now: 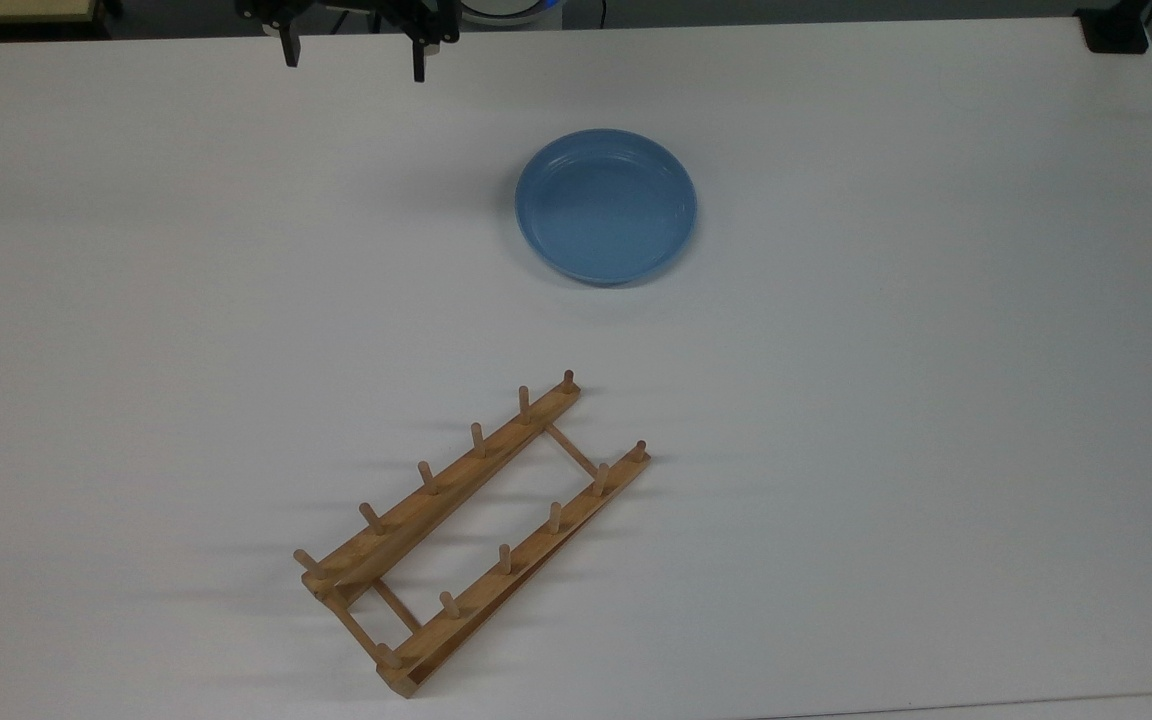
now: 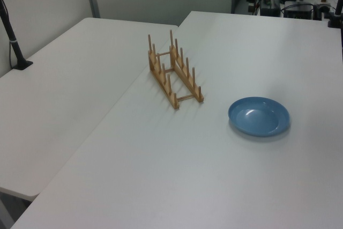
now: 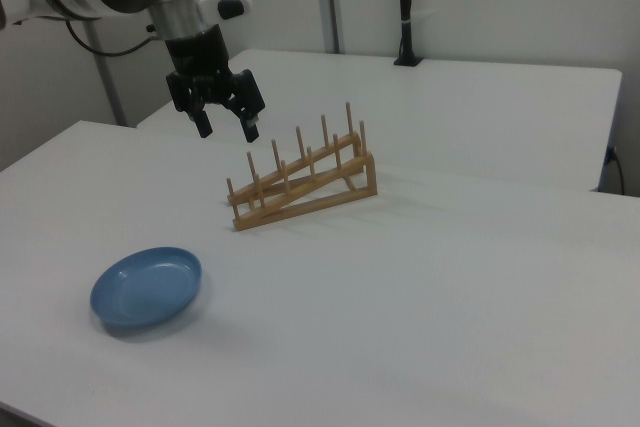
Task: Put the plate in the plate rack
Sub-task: 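Move the gripper down to the rim of the light blue plate, then grasp the plate rim and lift it, tilting it upright, then carry the upright plate over the wooden rack between the pegs, then lower the plate into a rack slot and open the gripper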
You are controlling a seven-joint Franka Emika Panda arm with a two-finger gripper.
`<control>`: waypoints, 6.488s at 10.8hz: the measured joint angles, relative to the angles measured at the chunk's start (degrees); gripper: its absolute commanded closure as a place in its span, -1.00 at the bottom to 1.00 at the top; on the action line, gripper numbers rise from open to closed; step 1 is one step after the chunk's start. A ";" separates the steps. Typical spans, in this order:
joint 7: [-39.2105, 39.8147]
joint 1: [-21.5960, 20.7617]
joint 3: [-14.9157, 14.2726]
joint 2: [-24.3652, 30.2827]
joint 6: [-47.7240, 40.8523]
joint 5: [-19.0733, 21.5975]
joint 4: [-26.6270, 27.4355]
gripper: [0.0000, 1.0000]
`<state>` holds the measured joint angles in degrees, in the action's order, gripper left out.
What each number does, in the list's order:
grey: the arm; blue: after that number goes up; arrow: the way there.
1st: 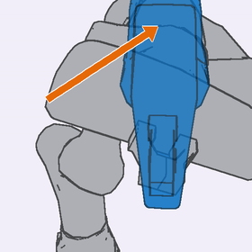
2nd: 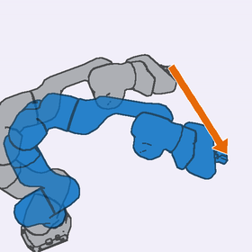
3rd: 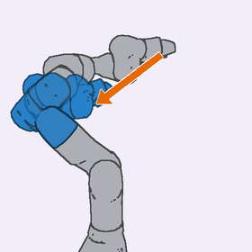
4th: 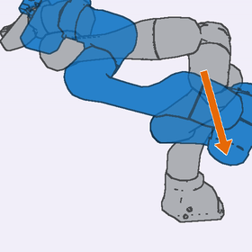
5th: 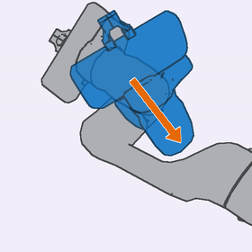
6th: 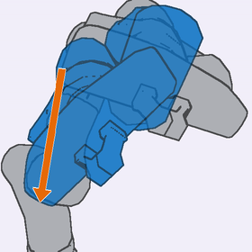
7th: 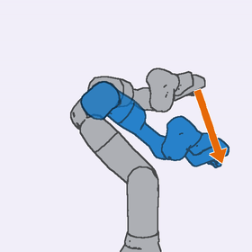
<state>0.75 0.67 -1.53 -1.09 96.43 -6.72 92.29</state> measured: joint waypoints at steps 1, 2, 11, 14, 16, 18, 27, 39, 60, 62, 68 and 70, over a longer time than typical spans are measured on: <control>0.00 -0.03 0.10 -0.02 0.00 0.00 0.07 -1.00; 0.00 -0.05 0.13 -0.03 0.00 0.00 0.12 -1.00; 0.00 -0.19 0.30 -0.74 0.00 0.00 0.71 -1.00; 0.06 -2.02 0.65 -1.58 0.87 0.04 1.81 -1.00; 0.07 -4.34 0.84 -2.82 3.26 0.05 3.95 -1.00; 1.77 -6.79 0.93 -4.26 4.82 0.05 6.60 -1.00; 13.13 -12.36 1.05 -16.32 10.54 0.02 11.87 0.17; 15.07 -12.07 0.95 -19.86 13.73 -1.01 8.61 1.00; -17.31 -4.17 -0.81 -21.65 37.41 -21.09 -12.46 1.00; -20.87 -4.67 -0.64 -23.57 37.53 -26.27 -12.47 1.00; -22.45 -6.84 -0.58 -25.37 38.83 -30.04 -12.48 0.83; -22.45 -7.15 -0.56 -25.53 38.84 -31.88 -12.45 -0.18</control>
<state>-21.70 -6.48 -2.09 -26.62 135.27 -38.60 79.85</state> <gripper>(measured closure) 0.921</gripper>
